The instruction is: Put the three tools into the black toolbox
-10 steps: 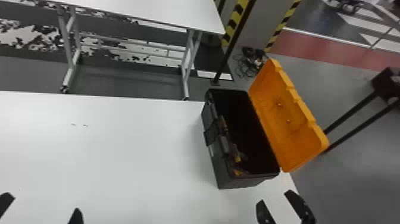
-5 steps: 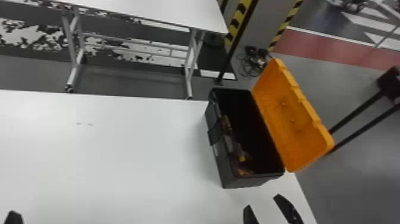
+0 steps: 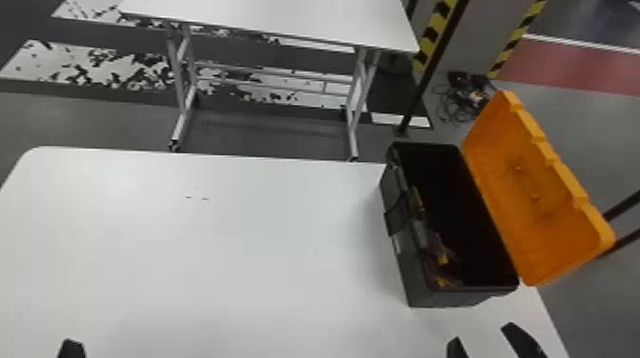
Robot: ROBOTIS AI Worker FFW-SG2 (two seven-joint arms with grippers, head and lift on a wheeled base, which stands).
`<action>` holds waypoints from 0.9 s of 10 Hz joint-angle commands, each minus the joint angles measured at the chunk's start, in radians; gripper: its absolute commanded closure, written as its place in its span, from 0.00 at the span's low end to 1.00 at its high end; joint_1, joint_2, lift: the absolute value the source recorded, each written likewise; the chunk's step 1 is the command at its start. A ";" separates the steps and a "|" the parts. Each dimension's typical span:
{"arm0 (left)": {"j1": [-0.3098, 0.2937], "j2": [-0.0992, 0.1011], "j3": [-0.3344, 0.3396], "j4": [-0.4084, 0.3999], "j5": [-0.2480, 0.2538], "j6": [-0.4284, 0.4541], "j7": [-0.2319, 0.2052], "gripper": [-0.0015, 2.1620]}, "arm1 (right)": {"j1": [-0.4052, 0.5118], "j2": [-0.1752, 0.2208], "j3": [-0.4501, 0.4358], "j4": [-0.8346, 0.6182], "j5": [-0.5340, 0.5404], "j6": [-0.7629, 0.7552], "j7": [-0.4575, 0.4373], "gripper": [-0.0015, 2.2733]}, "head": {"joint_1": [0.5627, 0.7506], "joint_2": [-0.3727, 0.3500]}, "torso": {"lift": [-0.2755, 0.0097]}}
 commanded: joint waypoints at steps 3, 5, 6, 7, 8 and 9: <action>0.019 -0.001 -0.009 -0.025 0.013 0.018 -0.014 0.01 | 0.021 0.001 -0.007 -0.011 -0.007 -0.024 0.000 0.04 | 0.70 0.23 | 0.79; 0.019 -0.001 -0.009 -0.028 0.013 0.018 -0.014 0.01 | 0.021 0.001 -0.006 -0.011 -0.008 -0.030 0.000 0.04 | 0.70 0.21 | 0.79; 0.019 -0.001 -0.009 -0.028 0.013 0.021 -0.014 0.01 | 0.021 0.001 -0.004 -0.011 -0.008 -0.033 0.002 0.04 | 0.70 0.21 | 0.79; 0.019 -0.001 -0.009 -0.030 0.013 0.021 -0.014 0.01 | 0.019 0.001 -0.001 -0.011 -0.008 -0.033 0.002 0.04 | 0.70 0.21 | 0.79; 0.019 -0.001 -0.011 -0.031 0.013 0.021 -0.014 0.01 | 0.018 0.001 0.002 -0.011 -0.008 -0.033 0.002 0.04 | 0.70 0.21 | 0.79; 0.019 -0.001 -0.011 -0.033 0.013 0.024 -0.014 0.01 | 0.018 0.001 0.002 -0.011 -0.008 -0.033 0.002 0.04 | 0.70 0.22 | 0.79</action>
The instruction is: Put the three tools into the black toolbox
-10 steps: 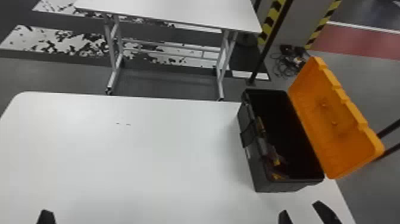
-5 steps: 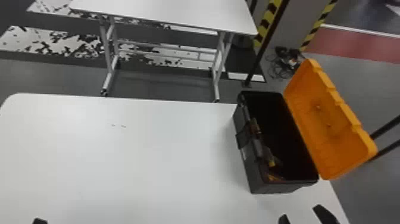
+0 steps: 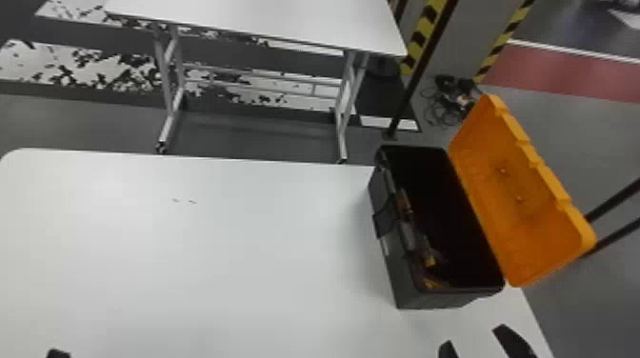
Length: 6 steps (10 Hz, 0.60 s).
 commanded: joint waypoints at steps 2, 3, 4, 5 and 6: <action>-0.008 0.002 -0.005 0.001 0.000 0.013 0.000 0.01 | 0.000 0.001 0.000 0.000 0.000 -0.003 0.000 0.04 | 0.70 0.22 | 0.79; -0.011 0.002 -0.005 0.002 0.000 0.019 0.000 0.01 | 0.000 0.001 0.004 0.000 0.000 -0.006 0.000 0.04 | 0.70 0.22 | 0.79; -0.012 0.002 -0.005 0.002 0.000 0.022 0.000 0.01 | 0.000 0.001 0.007 0.000 0.002 -0.006 0.000 0.04 | 0.70 0.22 | 0.79; -0.014 0.003 -0.005 0.004 0.000 0.022 0.000 0.01 | 0.000 0.001 0.008 -0.005 0.005 -0.006 0.000 0.04 | 0.70 0.22 | 0.79; -0.014 0.003 -0.005 0.002 0.000 0.022 0.000 0.01 | 0.000 0.001 0.010 -0.011 0.005 -0.003 -0.001 0.04 | 0.70 0.23 | 0.79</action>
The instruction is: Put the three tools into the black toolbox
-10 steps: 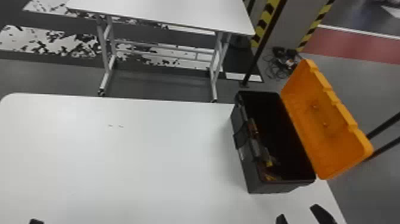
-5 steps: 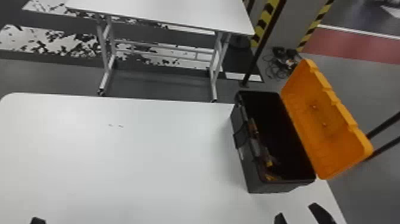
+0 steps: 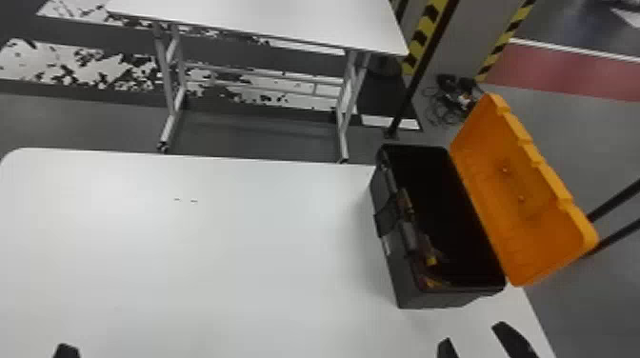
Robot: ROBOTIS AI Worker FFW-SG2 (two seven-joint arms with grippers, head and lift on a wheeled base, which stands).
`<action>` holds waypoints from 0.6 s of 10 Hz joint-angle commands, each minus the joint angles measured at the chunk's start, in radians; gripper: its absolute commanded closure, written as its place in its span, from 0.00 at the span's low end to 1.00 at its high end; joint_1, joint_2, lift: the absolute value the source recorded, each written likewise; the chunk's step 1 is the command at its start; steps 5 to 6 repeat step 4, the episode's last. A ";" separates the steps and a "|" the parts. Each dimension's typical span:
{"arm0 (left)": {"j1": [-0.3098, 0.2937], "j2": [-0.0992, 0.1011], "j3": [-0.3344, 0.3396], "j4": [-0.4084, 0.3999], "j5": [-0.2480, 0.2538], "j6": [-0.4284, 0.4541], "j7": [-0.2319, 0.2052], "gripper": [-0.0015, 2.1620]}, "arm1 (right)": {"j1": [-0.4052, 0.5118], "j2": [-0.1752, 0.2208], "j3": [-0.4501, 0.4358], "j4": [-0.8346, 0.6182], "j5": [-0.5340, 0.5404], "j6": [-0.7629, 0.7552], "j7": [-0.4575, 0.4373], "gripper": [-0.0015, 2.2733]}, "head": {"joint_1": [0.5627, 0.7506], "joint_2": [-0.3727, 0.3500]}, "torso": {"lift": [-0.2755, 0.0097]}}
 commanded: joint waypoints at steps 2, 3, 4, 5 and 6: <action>-0.004 0.002 -0.003 -0.001 0.000 0.009 -0.002 0.01 | 0.000 0.001 0.004 -0.003 0.002 0.003 0.000 0.04 | 0.70 0.24 | 0.79; -0.004 0.002 -0.006 0.001 0.000 0.009 -0.005 0.01 | 0.000 0.001 0.007 -0.003 0.004 0.003 0.000 0.04 | 0.70 0.24 | 0.79; -0.004 0.002 -0.006 -0.001 -0.002 0.009 -0.005 0.01 | 0.000 0.001 0.008 -0.003 0.004 0.000 0.000 0.04 | 0.70 0.24 | 0.79; -0.004 0.002 -0.006 -0.001 -0.002 0.009 -0.005 0.01 | 0.000 0.001 0.008 -0.003 0.004 0.000 0.000 0.04 | 0.70 0.24 | 0.79; -0.004 0.002 -0.006 -0.001 -0.002 0.009 -0.005 0.01 | 0.000 0.001 0.008 -0.003 0.004 0.000 0.000 0.04 | 0.70 0.24 | 0.79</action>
